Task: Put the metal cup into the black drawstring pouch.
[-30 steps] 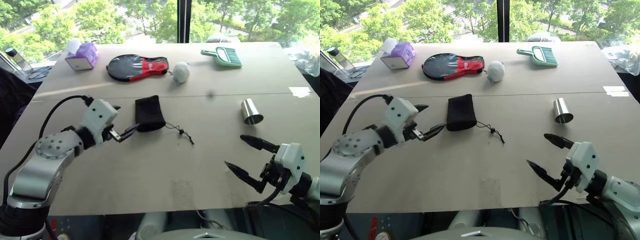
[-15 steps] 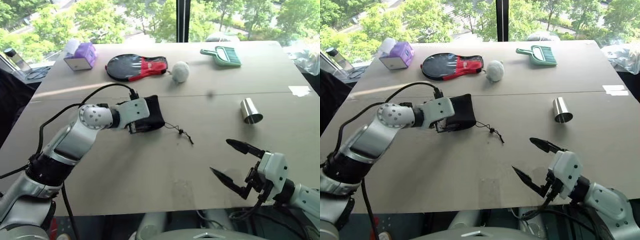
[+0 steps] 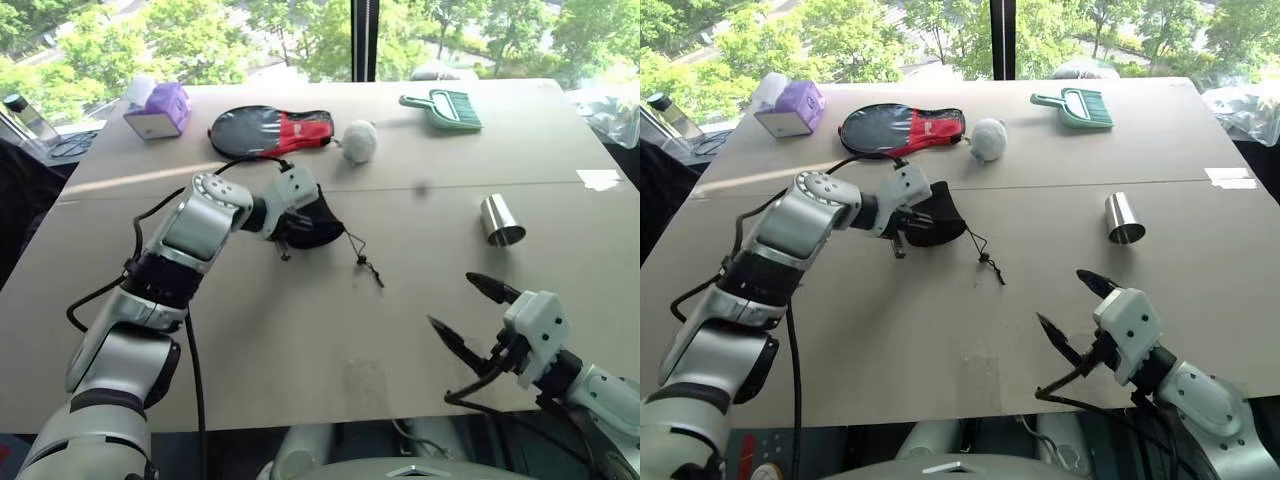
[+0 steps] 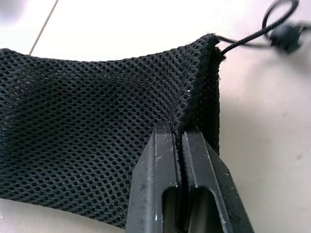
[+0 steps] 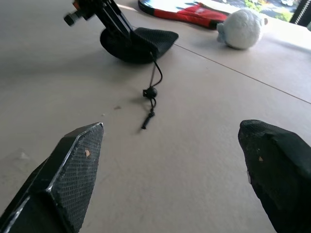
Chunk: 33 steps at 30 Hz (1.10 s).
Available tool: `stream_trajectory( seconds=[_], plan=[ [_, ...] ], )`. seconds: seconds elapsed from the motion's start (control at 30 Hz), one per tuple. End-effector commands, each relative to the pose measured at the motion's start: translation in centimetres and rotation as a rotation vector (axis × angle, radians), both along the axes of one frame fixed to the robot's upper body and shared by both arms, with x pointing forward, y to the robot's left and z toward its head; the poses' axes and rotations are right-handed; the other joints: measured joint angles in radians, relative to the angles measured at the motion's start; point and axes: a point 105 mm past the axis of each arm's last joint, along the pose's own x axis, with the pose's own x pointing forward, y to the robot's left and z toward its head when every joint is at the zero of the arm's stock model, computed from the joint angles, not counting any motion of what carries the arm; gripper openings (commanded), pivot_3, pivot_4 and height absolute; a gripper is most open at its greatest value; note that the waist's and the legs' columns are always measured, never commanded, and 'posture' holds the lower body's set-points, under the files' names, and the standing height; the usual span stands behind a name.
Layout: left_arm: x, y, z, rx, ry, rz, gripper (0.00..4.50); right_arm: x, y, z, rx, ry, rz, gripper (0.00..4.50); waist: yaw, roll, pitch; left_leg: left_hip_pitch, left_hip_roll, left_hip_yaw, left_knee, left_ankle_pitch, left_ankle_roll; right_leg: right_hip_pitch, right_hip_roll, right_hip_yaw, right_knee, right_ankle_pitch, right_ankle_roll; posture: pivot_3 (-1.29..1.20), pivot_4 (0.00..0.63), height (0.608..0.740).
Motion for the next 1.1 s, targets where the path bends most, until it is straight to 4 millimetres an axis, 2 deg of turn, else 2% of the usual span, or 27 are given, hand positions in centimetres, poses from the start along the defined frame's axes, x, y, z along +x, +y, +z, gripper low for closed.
stream_trajectory(
  seconds=[0.03, 0.1, 0.17, 0.33, 0.47, 0.6, 0.63, 0.7, 0.87, 0.9, 0.97, 1.03, 1.1],
  plan=[
    [-0.7, -1.2, 0.8, -0.105, 0.111, 0.046, 0.08, 2.0, -2.9, 0.4, -0.209, -0.065, -0.142, 4.5, -0.003, 0.0, 0.0, 0.0, 0.0, 0.0, 0.0, 0.0, 0.0, 0.0, 0.0, 0.0, 0.0, 0.0, 0.0, 0.0, 0.15, 0.74],
    [-1.1, -1.9, 0.8, -0.112, 0.114, 0.048, 0.08, 4.0, -5.7, 0.6, -0.39, -0.133, -0.241, 4.5, -0.004, 0.0, 0.0, 0.0, 0.0, 0.0, 0.0, 0.0, 0.0, 0.0, 0.0, 0.0, 0.001, 0.0, 0.0, 0.0, 0.15, 0.74],
    [-1.2, -2.5, 0.7, -0.132, 0.116, 0.068, 0.08, 5.6, -7.5, 0.9, -0.434, -0.155, -0.31, 4.5, -0.003, -0.001, 0.0, 0.0, 0.0, 0.001, 0.001, 0.0, 0.0, -0.001, 0.0, 0.001, 0.003, 0.0, 0.0, 0.0, 0.15, 0.74],
    [-1.3, -3.2, 1.0, -0.163, 0.094, 0.116, 0.08, 8.7, -9.1, 0.6, -0.456, -0.153, -0.356, 4.5, -0.003, -0.001, 0.0, 0.0, 0.001, 0.001, 0.001, 0.001, -0.001, -0.002, -0.001, 0.006, 0.006, 0.0, 0.0, 0.0, 0.15, 0.74],
    [-0.9, -3.4, 1.3, -0.175, 0.067, 0.152, 0.08, 11.4, -9.5, 0.5, -0.48, -0.179, -0.362, 4.5, -0.006, -0.001, 0.0, 0.0, 0.0, 0.006, 0.003, 0.001, -0.001, -0.005, -0.001, 0.01, 0.008, 0.0, 0.0, 0.0, 0.15, 0.74],
    [-1.0, -3.5, 1.5, -0.178, 0.053, 0.166, 0.0, 12.7, -9.1, 0.9, -0.462, -0.207, -0.358, 3.28, -0.004, -0.001, 0.001, -0.001, 0.0, 0.006, 0.003, 0.001, -0.001, -0.006, -0.001, 0.01, 0.009, 0.0, 0.0, 0.0, 0.15, 0.74],
    [-1.1, -3.4, 1.5, -0.176, 0.051, 0.17, 0.0, 12.7, -9.0, 1.0, -0.459, -0.204, -0.359, 2.67, -0.003, -0.001, 0.0, -0.003, 0.0, 0.006, 0.003, 0.001, -0.001, -0.008, -0.001, 0.01, 0.009, 0.0, 0.0, 0.0, 0.15, 0.74],
    [-1.3, -3.3, 1.5, -0.173, 0.046, 0.179, 0.0, 12.4, -9.1, 1.2, -0.42, -0.175, -0.376, 1.73, -0.002, -0.001, 0.0, -0.004, 0.0, 0.006, 0.003, 0.001, -0.001, -0.01, -0.001, 0.01, 0.009, 0.0, 0.0, 0.0, 0.15, 0.74],
    [-1.4, -3.0, 1.5, -0.179, 0.039, 0.21, 0.0, 9.7, -9.4, 1.3, -0.321, -0.051, -0.395, 1.73, 0.0, 0.0, 0.0, -0.014, 0.0, 0.004, 0.008, 0.001, -0.001, -0.016, -0.001, 0.009, 0.01, 0.0, 0.0, 0.0, 0.15, 0.74],
    [-1.4, -3.0, 1.5, -0.178, 0.038, 0.212, 0.0, 9.4, -9.5, 1.6, -0.289, -0.044, -0.42, 2.01, -0.001, 0.0, 0.0, -0.015, 0.0, 0.004, 0.008, 0.001, -0.001, -0.017, -0.001, 0.008, 0.011, 0.0, 0.0, 0.0, 0.15, 0.74],
    [-1.5, -3.0, 1.3, -0.177, 0.035, 0.212, 0.0, 8.8, -8.4, 1.6, -0.138, 0.02, -0.418, 2.51, -0.005, 0.0, 0.0, -0.015, 0.0, 0.004, 0.009, 0.001, -0.001, -0.017, -0.001, 0.009, 0.011, 0.0, 0.0, 0.0, 0.15, 0.74],
    [-1.5, -3.1, 1.3, -0.178, 0.035, 0.214, 0.0, 8.6, -7.2, 1.5, 0.009, 0.071, -0.437, 3.35, -0.005, 0.0, 0.0, -0.014, 0.0, 0.004, 0.009, 0.001, -0.001, -0.017, -0.001, 0.009, 0.012, 0.0, 0.0, 0.0, 0.15, 0.74],
    [-1.5, -3.2, 1.2, -0.18, 0.035, 0.213, 0.0, 8.7, -5.4, 1.5, 0.127, 0.109, -0.438, 3.35, -0.007, 0.001, -0.001, -0.013, 0.001, 0.004, 0.009, 0.001, -0.001, -0.017, 0.0, 0.009, 0.013, 0.0, 0.0, 0.0, 0.15, 0.74]
  ],
)
